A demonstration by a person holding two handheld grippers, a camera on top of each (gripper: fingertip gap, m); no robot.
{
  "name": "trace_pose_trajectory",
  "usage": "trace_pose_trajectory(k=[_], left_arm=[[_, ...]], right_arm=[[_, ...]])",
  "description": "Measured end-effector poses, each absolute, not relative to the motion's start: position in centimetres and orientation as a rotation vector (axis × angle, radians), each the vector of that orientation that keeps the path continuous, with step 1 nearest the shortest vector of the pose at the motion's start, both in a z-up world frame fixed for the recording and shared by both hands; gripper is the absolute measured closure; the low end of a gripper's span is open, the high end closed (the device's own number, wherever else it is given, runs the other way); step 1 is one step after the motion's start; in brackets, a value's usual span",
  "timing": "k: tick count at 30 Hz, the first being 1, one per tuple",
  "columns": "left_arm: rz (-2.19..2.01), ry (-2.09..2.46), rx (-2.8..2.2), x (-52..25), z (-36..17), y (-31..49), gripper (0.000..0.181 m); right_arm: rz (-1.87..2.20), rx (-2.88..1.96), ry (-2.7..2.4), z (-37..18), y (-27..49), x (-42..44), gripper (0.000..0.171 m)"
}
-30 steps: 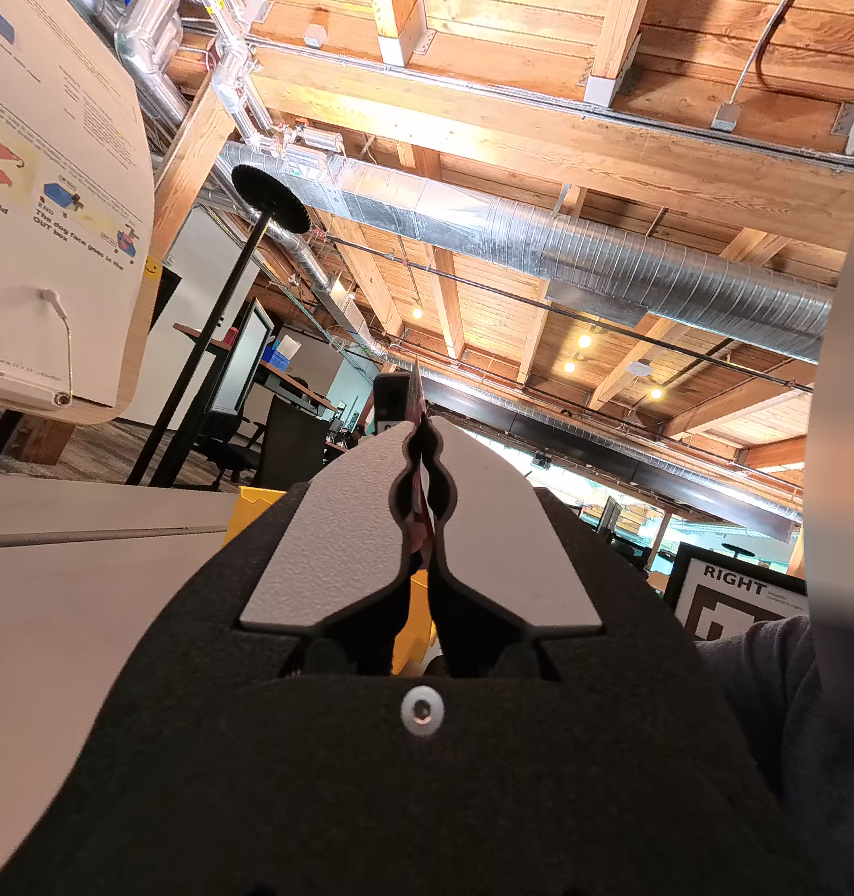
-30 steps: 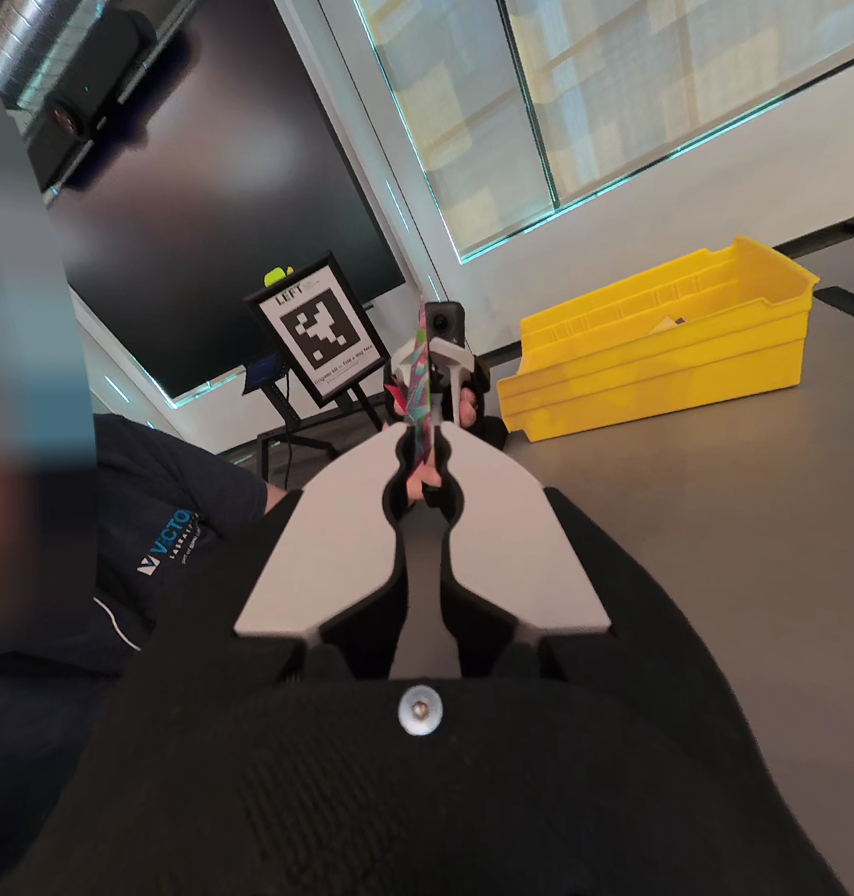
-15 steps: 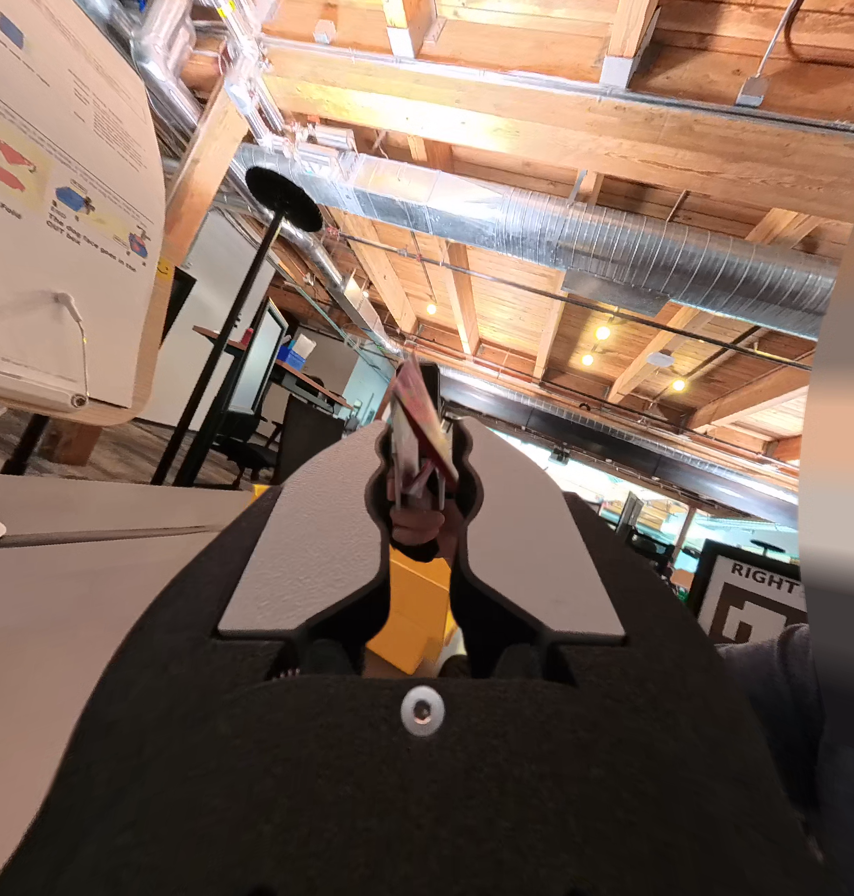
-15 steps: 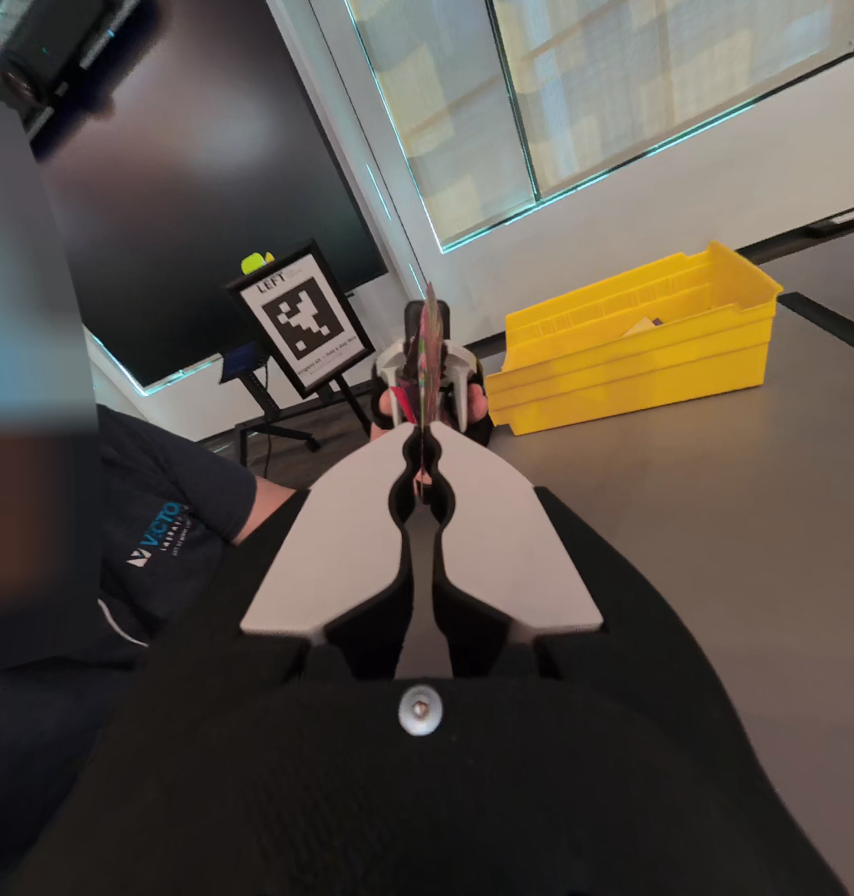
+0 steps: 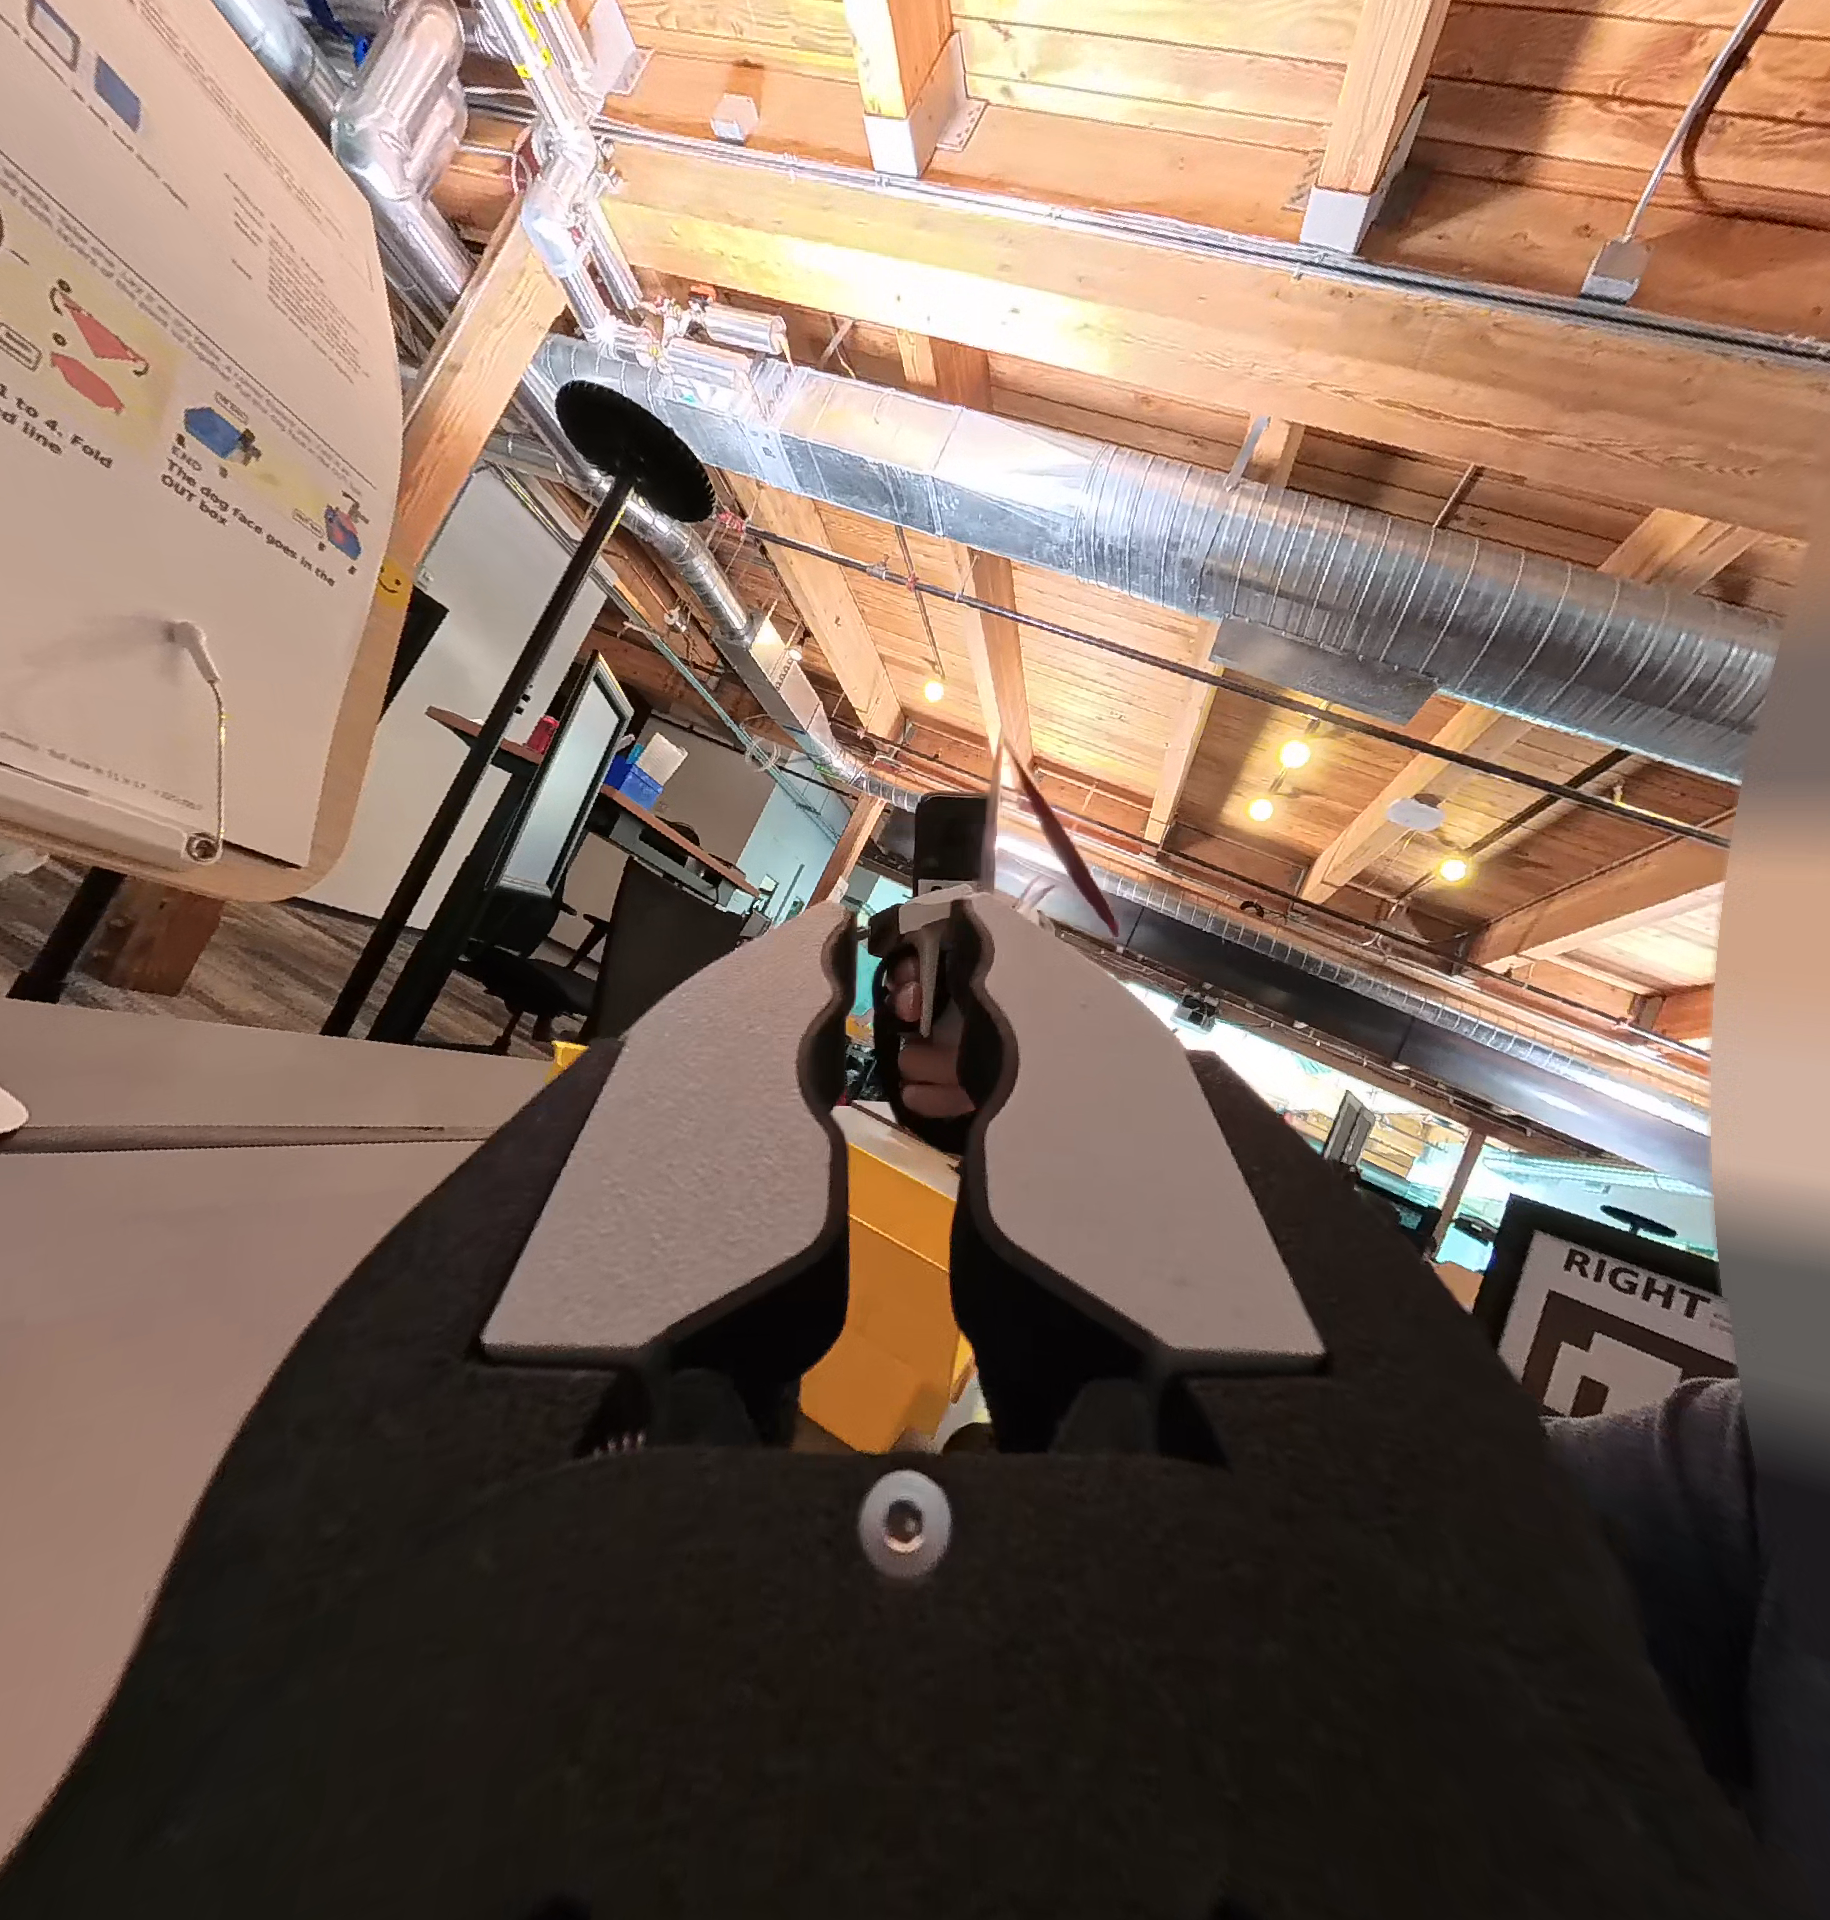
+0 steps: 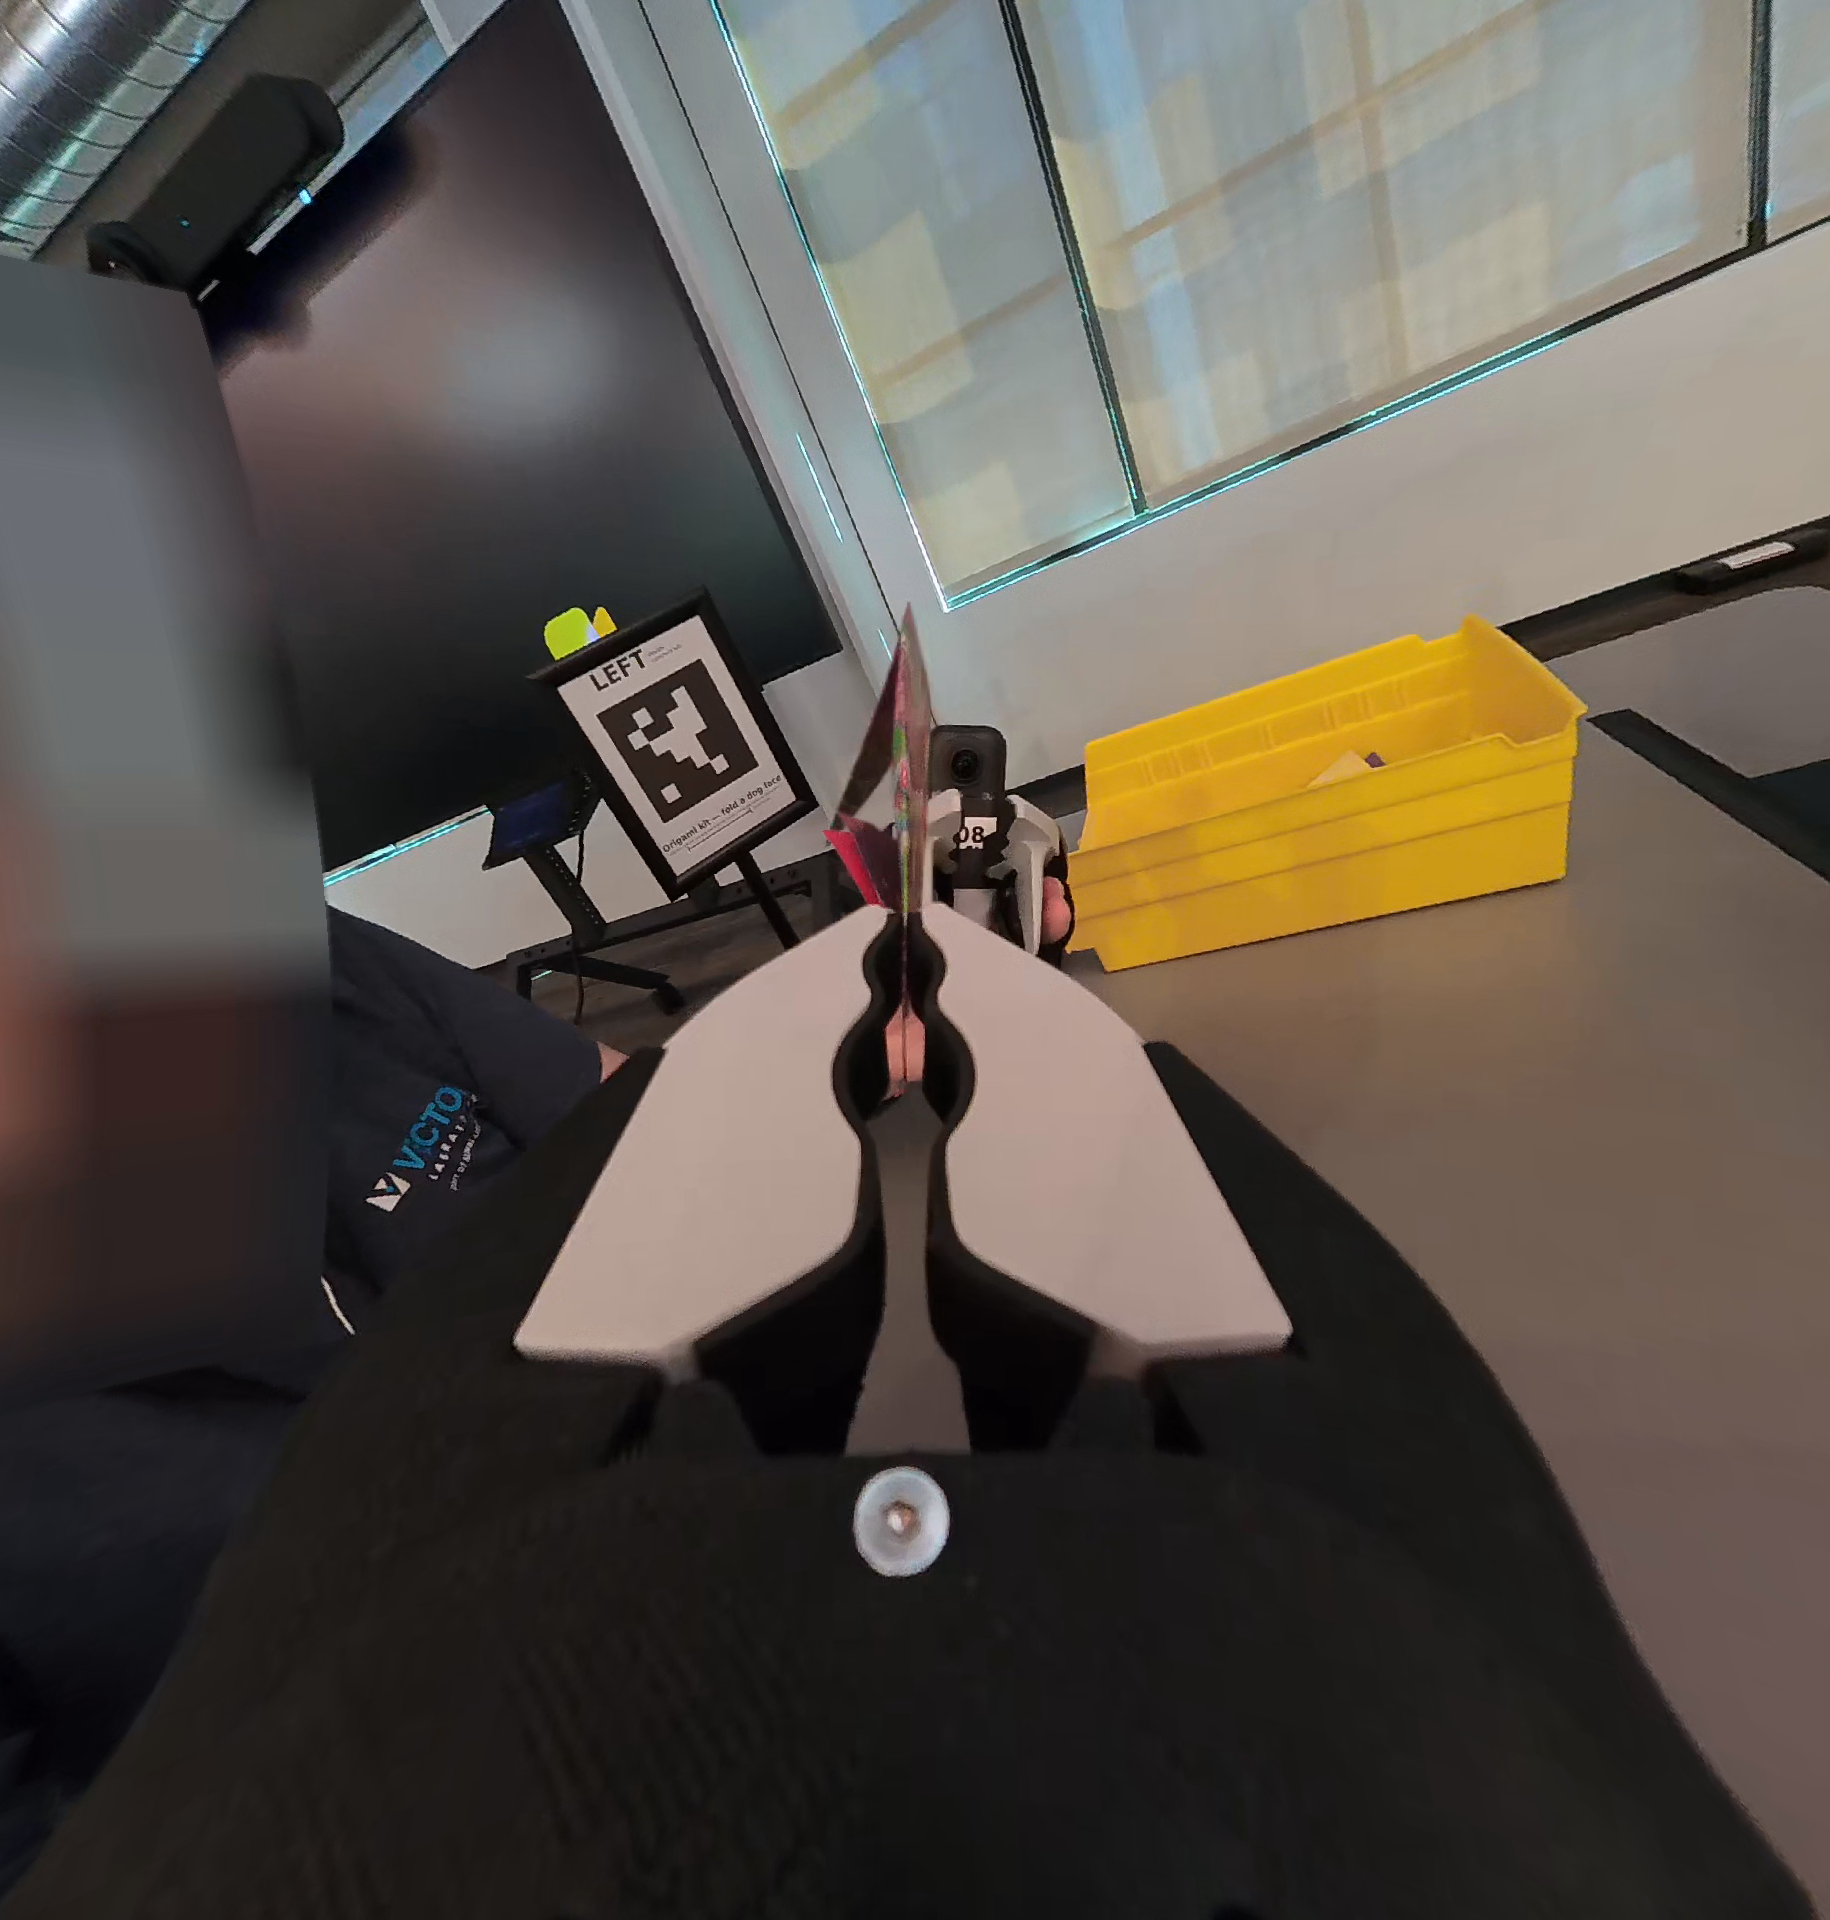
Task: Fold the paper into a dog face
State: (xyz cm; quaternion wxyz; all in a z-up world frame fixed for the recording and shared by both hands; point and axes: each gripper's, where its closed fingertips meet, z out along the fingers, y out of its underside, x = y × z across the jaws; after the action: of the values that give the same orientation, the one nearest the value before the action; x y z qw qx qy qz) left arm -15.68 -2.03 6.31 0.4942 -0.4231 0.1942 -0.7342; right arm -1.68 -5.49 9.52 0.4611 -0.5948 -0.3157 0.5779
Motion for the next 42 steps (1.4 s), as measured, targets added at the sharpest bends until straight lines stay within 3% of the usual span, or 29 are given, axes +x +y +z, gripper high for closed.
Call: trace_pose_trajectory(k=[42], left_arm=[[-1.787,0.477,-1.026,-15.62,6.25,-2.17,0.165]], right_arm=[[1.465,-1.498,-0.716,9.7,-5.22,-1.41,0.17]])
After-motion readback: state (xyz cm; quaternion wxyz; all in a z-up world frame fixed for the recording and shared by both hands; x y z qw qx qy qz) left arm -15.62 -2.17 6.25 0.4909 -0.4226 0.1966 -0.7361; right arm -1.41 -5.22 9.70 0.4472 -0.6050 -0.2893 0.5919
